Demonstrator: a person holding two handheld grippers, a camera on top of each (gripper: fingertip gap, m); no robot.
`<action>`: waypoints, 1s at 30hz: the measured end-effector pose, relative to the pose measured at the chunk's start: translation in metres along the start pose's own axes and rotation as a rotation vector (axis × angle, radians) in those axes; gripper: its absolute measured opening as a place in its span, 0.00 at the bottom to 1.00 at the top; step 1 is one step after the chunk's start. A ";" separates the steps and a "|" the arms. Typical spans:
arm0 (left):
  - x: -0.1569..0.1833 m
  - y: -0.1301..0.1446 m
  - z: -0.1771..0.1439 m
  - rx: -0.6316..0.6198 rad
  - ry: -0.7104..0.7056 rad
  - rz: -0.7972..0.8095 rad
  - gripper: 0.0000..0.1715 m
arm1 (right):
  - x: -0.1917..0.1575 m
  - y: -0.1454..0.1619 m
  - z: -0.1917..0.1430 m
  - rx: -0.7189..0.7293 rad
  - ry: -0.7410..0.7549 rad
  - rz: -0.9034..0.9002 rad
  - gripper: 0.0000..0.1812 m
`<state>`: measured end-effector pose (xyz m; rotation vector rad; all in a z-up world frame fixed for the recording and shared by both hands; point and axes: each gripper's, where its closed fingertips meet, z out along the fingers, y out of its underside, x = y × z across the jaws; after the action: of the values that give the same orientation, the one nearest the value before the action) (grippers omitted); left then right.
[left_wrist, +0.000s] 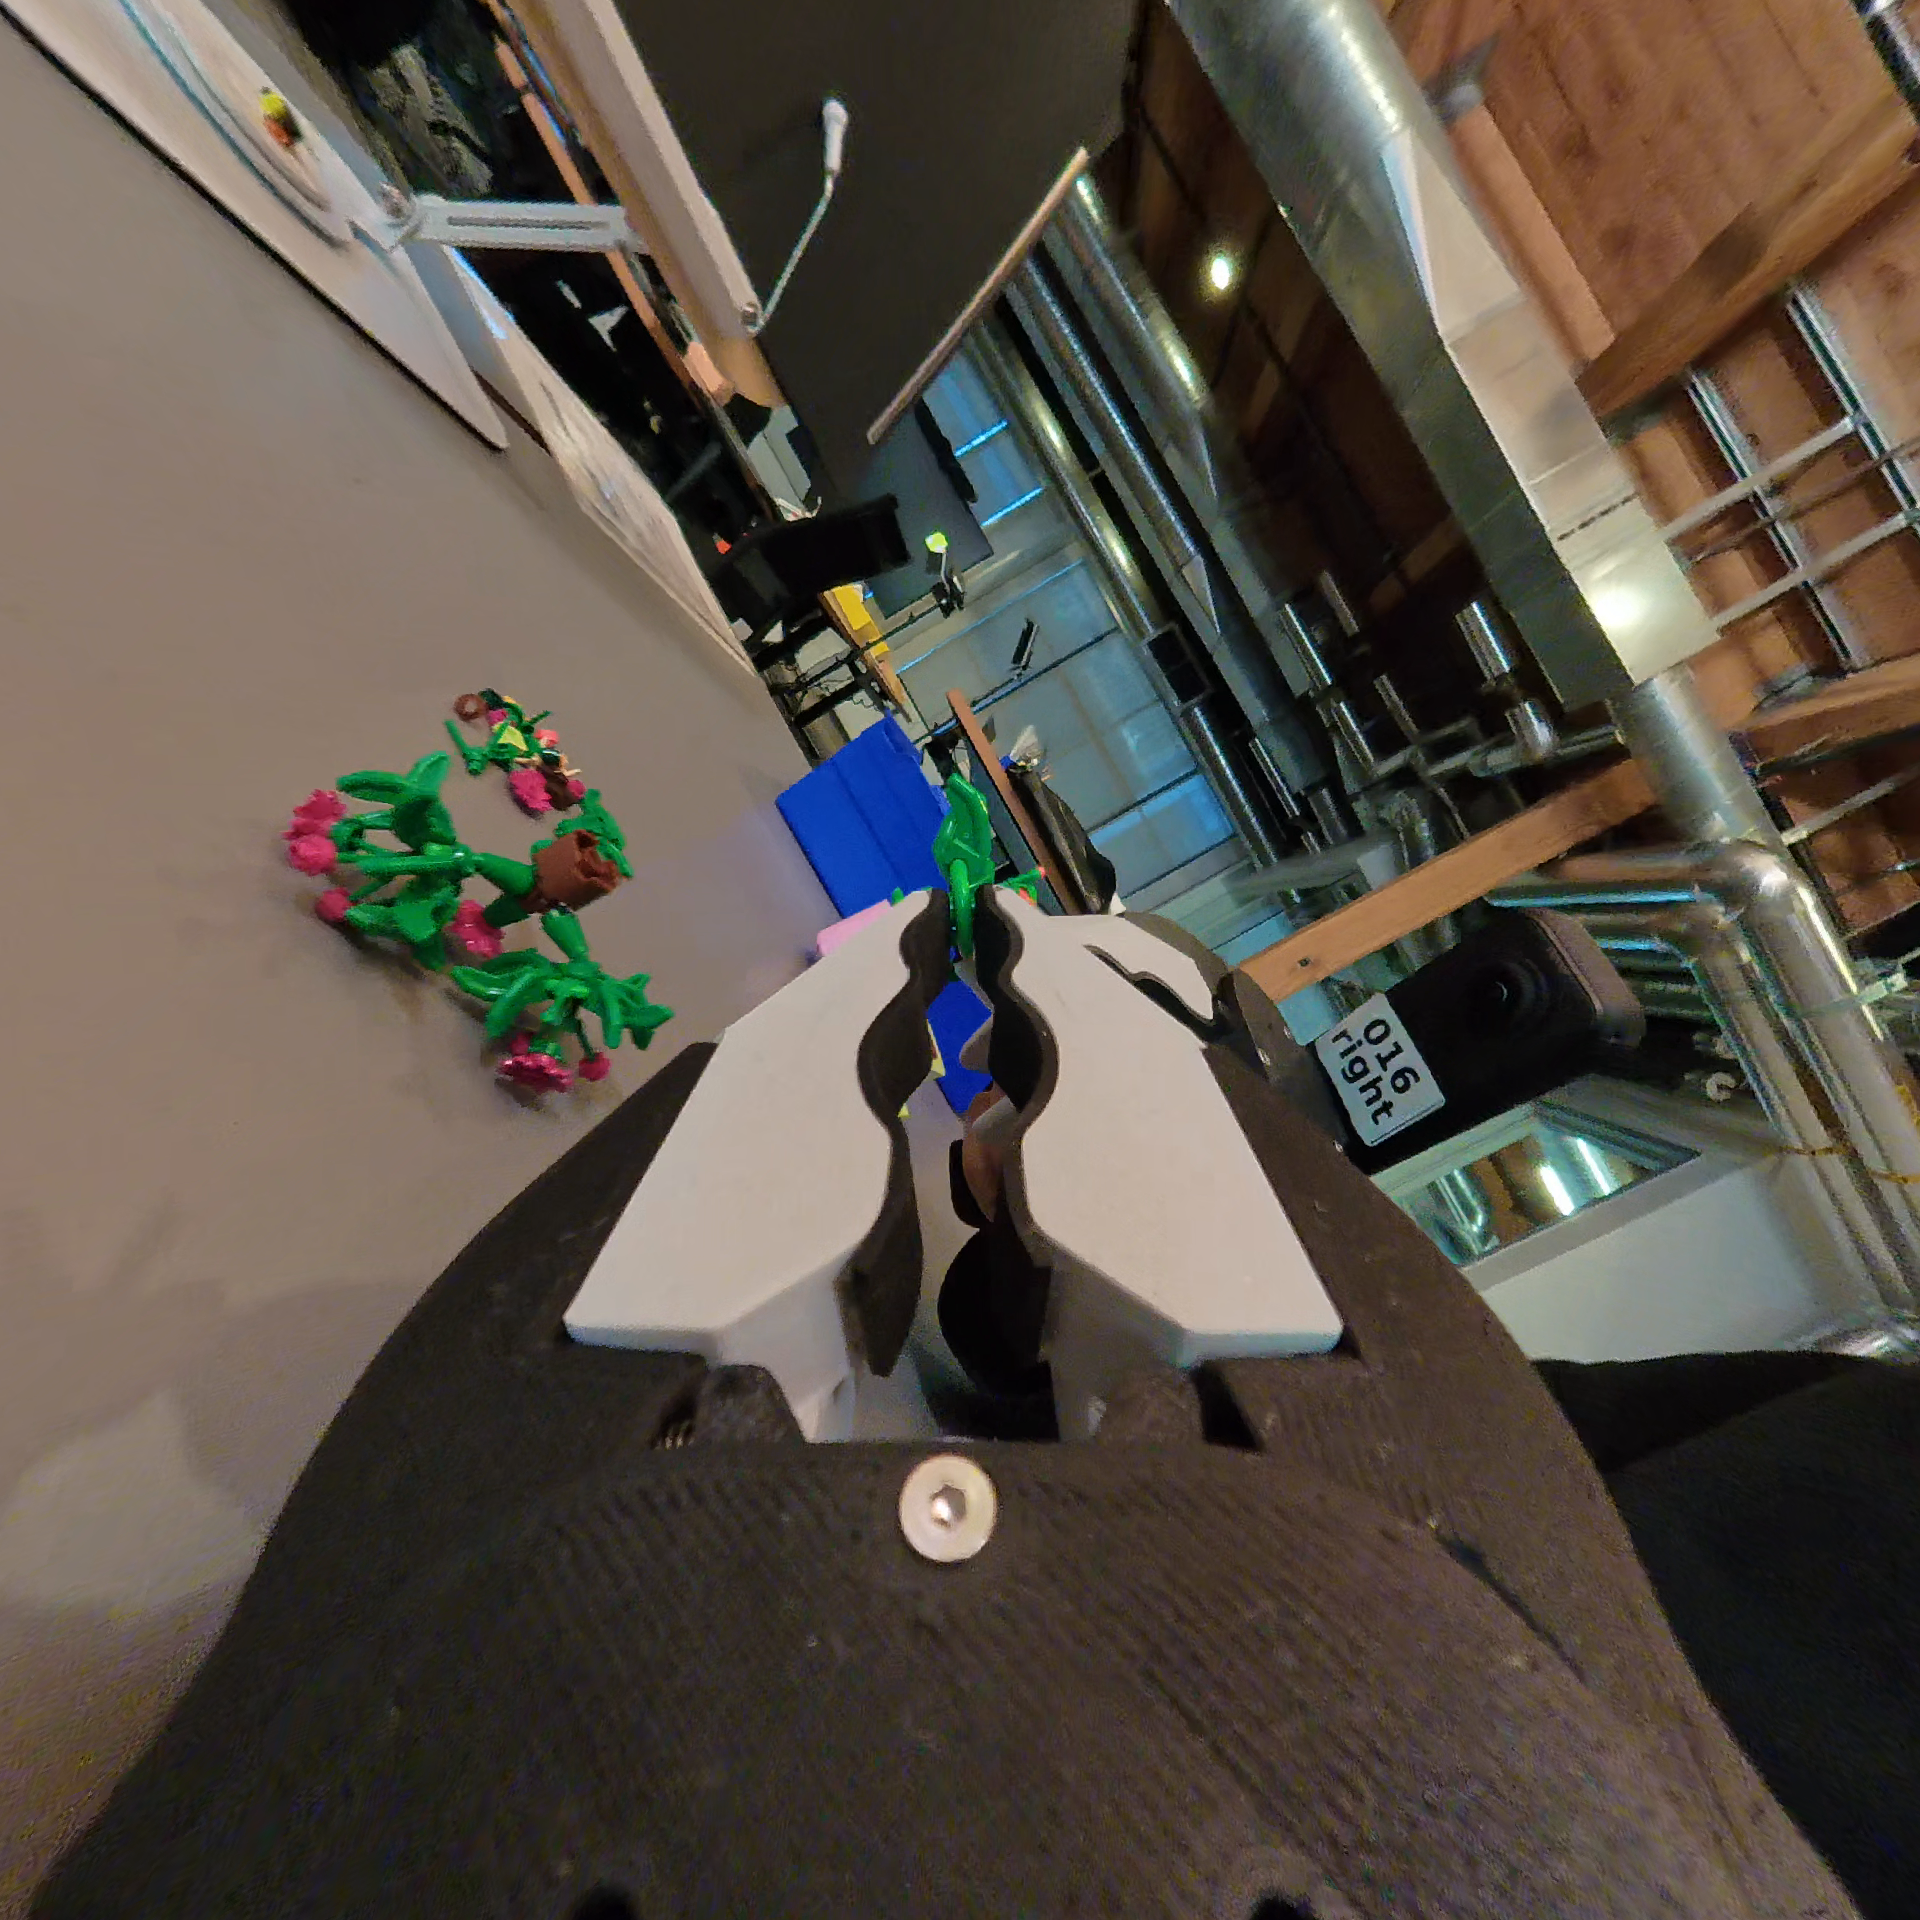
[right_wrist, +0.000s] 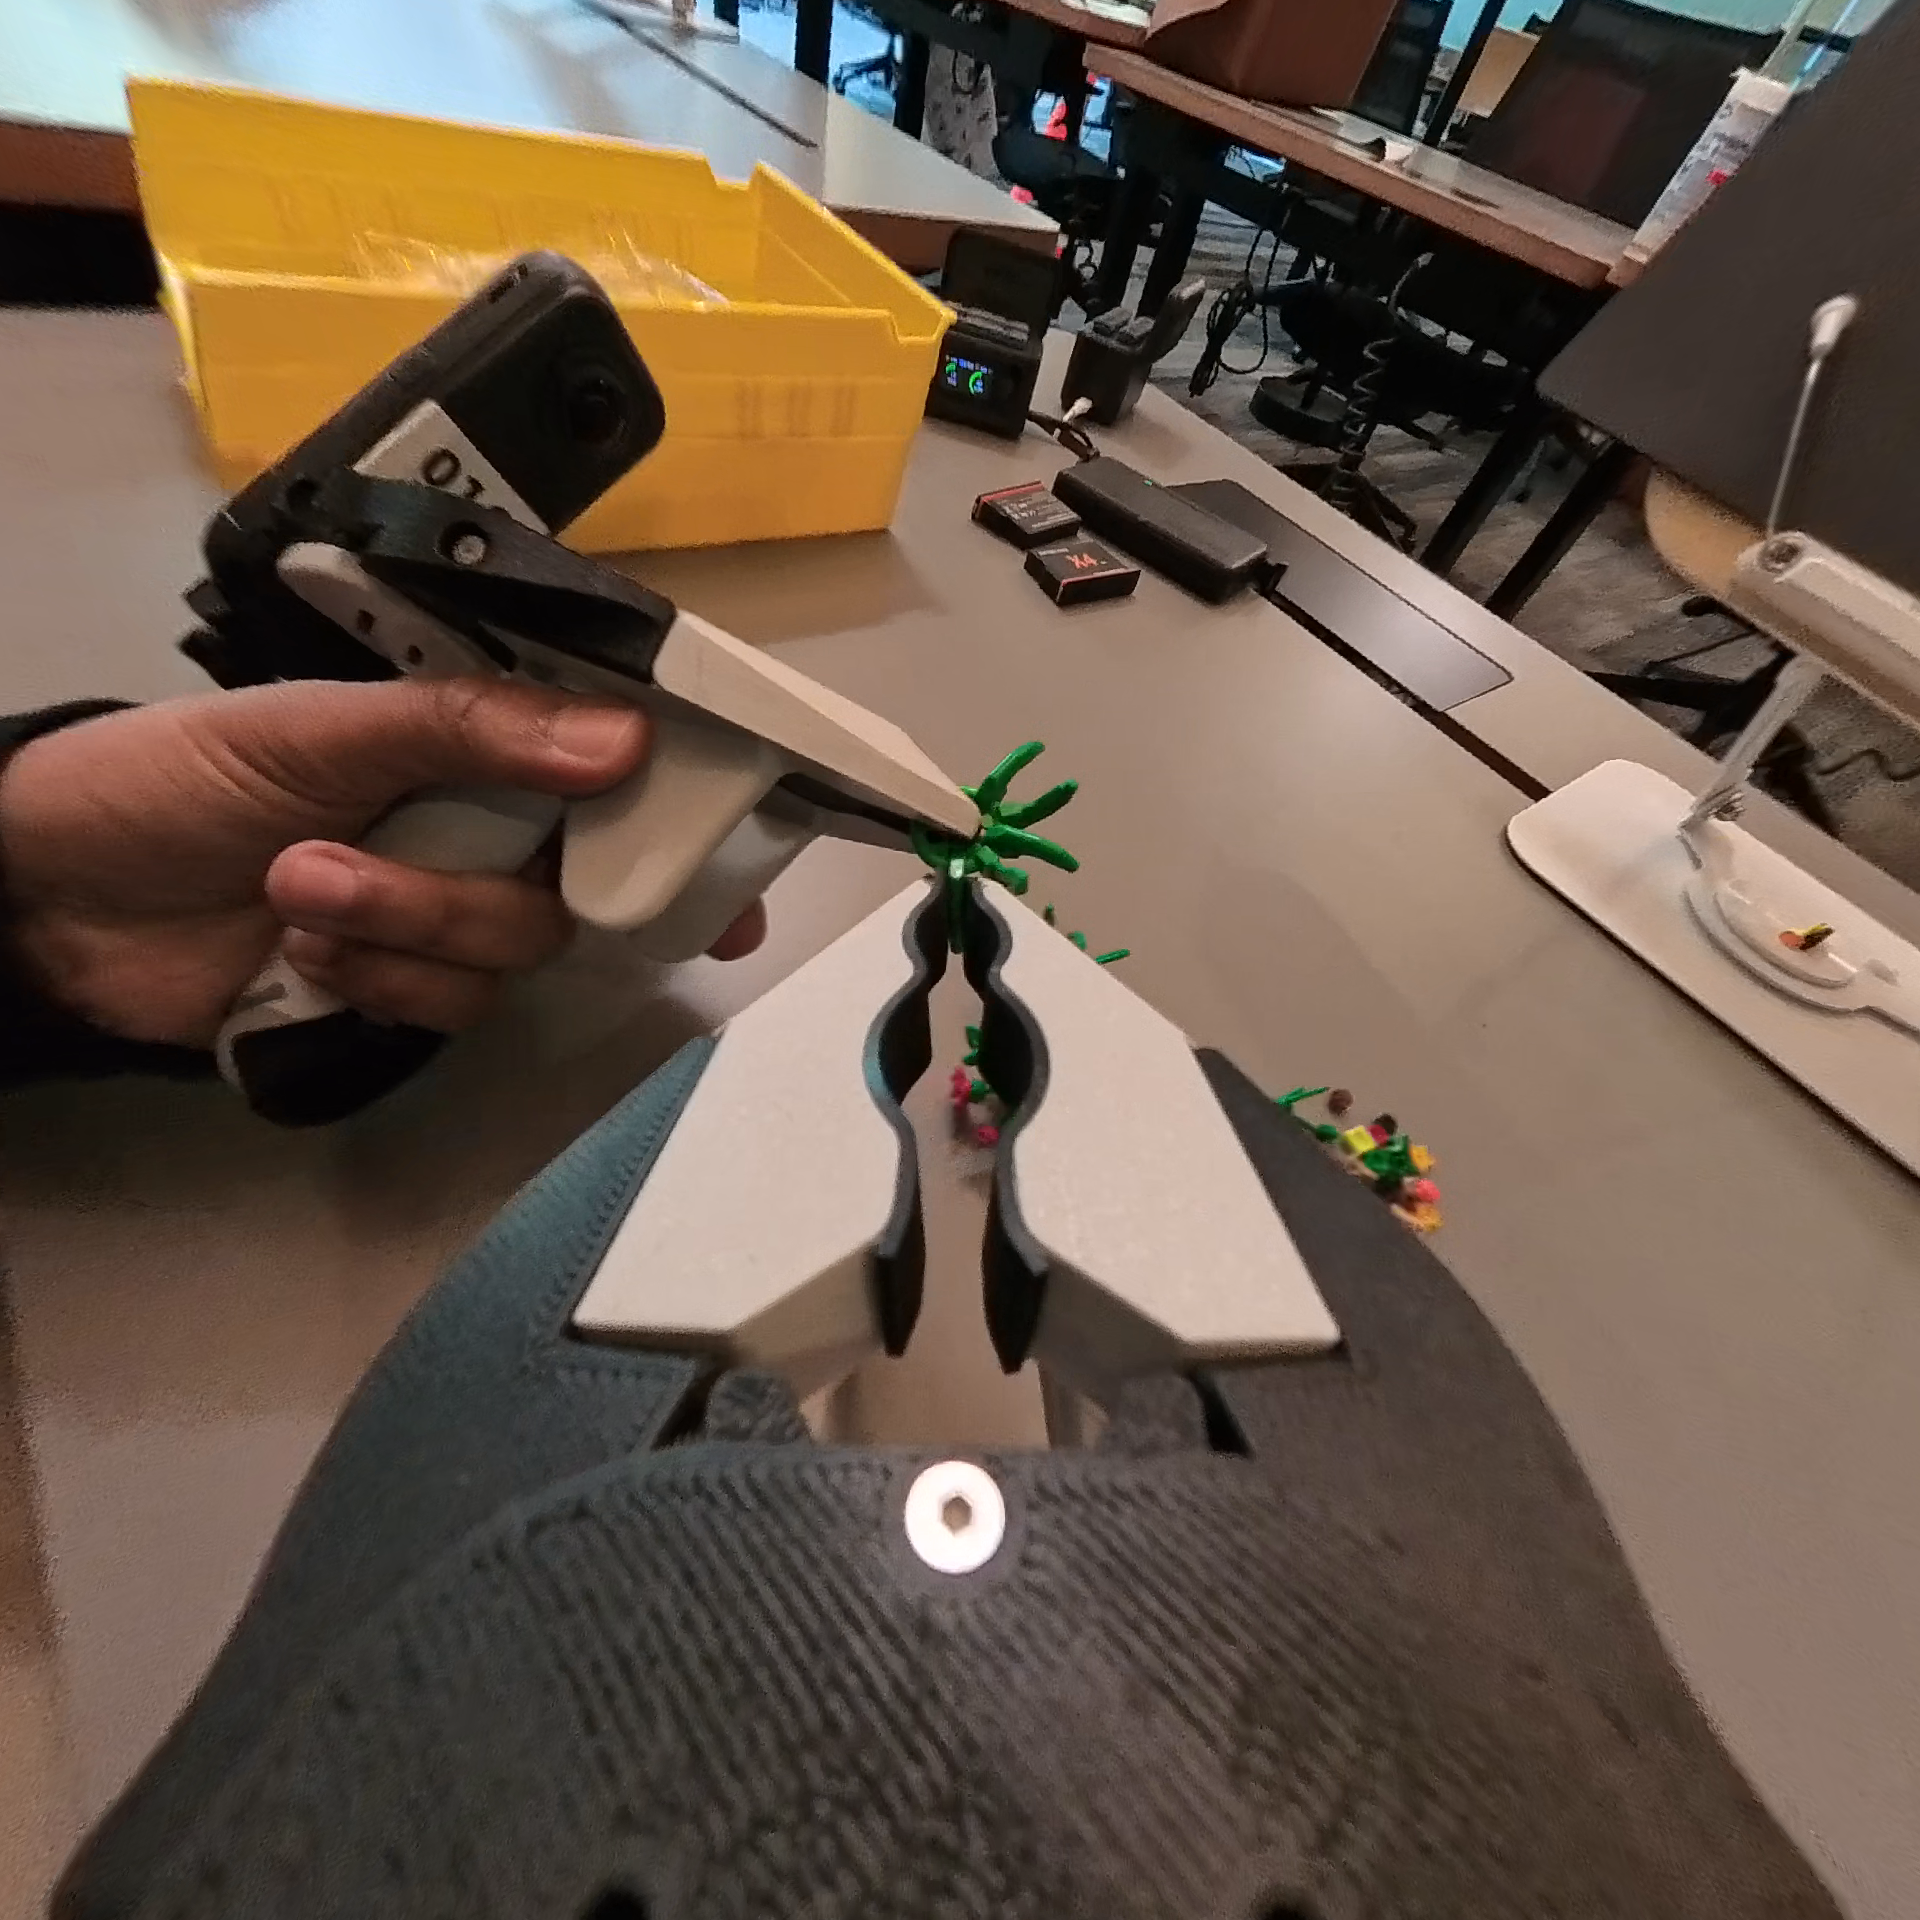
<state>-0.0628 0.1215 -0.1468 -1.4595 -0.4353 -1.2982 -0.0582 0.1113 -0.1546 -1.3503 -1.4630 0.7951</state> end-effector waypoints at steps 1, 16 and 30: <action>0.005 0.002 0.001 -0.011 0.013 0.006 0.00 | -0.001 -0.002 -0.005 0.016 -0.005 0.032 0.00; 0.027 -0.069 -0.042 0.179 0.047 0.092 0.00 | 0.038 -0.035 -0.135 0.215 0.130 0.366 0.00; 0.012 -0.016 -0.013 -0.039 -0.134 0.473 0.01 | 0.117 0.100 0.013 -0.290 0.517 0.404 0.00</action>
<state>-0.0779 0.1114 -0.1317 -1.5698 -0.1357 -0.8394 -0.0272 0.2450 -0.2264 -1.9393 -0.9299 0.4301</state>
